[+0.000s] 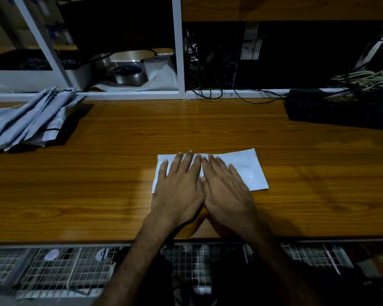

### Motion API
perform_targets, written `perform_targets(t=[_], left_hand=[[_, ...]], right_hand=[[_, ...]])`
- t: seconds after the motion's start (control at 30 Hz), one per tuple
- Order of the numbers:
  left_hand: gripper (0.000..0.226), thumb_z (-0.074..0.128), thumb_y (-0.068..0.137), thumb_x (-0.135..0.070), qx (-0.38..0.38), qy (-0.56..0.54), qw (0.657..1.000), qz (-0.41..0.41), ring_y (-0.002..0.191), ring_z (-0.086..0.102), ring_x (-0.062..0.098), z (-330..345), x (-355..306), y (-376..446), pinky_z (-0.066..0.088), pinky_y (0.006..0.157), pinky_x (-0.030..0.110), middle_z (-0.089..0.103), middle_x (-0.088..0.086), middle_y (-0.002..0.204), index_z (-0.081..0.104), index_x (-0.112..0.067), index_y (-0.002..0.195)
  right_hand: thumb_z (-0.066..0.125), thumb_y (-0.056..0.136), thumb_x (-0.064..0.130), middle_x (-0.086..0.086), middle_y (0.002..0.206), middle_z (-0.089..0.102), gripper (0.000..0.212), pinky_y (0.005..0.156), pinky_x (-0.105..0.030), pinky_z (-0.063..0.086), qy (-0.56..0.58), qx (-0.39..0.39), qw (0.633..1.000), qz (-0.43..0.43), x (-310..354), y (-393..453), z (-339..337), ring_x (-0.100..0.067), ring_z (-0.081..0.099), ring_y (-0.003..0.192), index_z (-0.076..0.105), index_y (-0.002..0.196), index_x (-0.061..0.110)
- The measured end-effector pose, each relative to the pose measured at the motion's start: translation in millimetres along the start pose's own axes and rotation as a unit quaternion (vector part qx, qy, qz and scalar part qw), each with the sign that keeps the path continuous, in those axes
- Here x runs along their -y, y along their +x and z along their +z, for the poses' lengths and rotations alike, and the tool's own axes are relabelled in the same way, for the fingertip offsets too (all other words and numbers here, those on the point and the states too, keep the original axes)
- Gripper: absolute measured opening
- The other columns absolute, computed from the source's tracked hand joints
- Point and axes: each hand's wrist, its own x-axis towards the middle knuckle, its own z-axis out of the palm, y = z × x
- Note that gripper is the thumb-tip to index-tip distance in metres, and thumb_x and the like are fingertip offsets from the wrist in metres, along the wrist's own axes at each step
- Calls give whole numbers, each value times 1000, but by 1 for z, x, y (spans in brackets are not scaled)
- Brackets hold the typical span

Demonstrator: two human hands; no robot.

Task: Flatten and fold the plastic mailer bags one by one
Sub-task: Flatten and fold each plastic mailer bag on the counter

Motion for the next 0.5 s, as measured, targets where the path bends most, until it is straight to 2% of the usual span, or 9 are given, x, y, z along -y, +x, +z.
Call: perform_targets(t=[0.2,0.5], left_hand=[[80,-2,88,-48,2,10,1000,-17,160,0,17,1,0,0,-2,127,47,8,-4,174,15,-31,164],[69,13,98,-47,2,20,999,-28,160,-2,17,2,-1,1,-5,126,49,6,-4,174,14,-29,165]], right_hand=[[-15,85,50,-3,173,9,90,128,-39,2,-27,7,1000,9,-2,-1,-1,-18,5,160,10,166,19],[-17,82,54,-3,173,8,95,129,-41,2,-38,7,999,32,-5,-2,-5,-19,5,160,13,165,19]])
